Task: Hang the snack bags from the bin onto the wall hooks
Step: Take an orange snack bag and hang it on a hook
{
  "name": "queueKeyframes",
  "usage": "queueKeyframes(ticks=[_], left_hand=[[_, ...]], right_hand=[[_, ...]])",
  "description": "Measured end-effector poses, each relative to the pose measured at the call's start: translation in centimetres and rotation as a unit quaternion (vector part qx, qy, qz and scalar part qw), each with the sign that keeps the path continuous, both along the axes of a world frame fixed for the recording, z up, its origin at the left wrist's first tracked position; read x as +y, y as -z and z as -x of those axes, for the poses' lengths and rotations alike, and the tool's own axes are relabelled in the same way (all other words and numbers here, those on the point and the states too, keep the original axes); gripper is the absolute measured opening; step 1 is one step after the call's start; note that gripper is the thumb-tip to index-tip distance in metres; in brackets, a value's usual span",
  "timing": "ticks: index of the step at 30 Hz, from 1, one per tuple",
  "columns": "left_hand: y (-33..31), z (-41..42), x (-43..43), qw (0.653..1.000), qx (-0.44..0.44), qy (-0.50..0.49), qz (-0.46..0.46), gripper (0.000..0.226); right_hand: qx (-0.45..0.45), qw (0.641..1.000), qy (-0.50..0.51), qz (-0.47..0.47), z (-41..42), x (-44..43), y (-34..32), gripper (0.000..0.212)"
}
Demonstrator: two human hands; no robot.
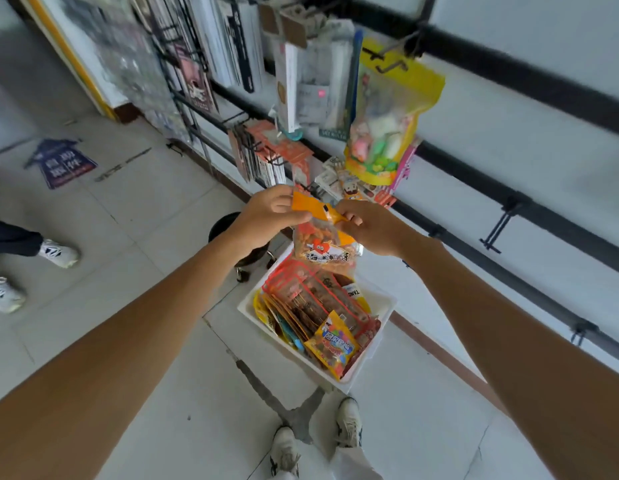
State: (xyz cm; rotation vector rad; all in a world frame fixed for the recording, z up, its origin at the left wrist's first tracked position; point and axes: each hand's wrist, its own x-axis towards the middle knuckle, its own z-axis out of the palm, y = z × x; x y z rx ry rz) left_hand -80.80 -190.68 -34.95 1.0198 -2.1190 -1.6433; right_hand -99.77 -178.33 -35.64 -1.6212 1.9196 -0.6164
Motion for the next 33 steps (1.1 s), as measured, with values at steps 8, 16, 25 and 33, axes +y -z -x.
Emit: queueKeyframes(ticks=[8, 16, 25, 33], left_hand=[[-7.1, 2.3, 2.2, 0.995, 0.049, 0.06, 0.063, 0.012], [-12.7, 4.5, 5.4, 0.988, 0.085, 0.078, 0.104, 0.011], [-18.0, 6.1, 9.3, 0.971, 0.121, 0.126, 0.165, 0.011], [-24.2, 7.4, 16.4, 0.961, 0.166, 0.15, 0.165, 0.005]], right_hand=[[0.012, 0.995, 0.092, 0.024, -0.6, 4.2, -7.9, 0.015], [0.132, 0.967, 0.175, 0.127, -0.4, 8.8, -12.5, 0.035], [0.072, 0.942, 0.248, 0.215, 0.7, 14.2, -18.4, 0.018], [-0.009, 0.921, 0.283, 0.267, 0.8, 22.0, -25.2, 0.026]])
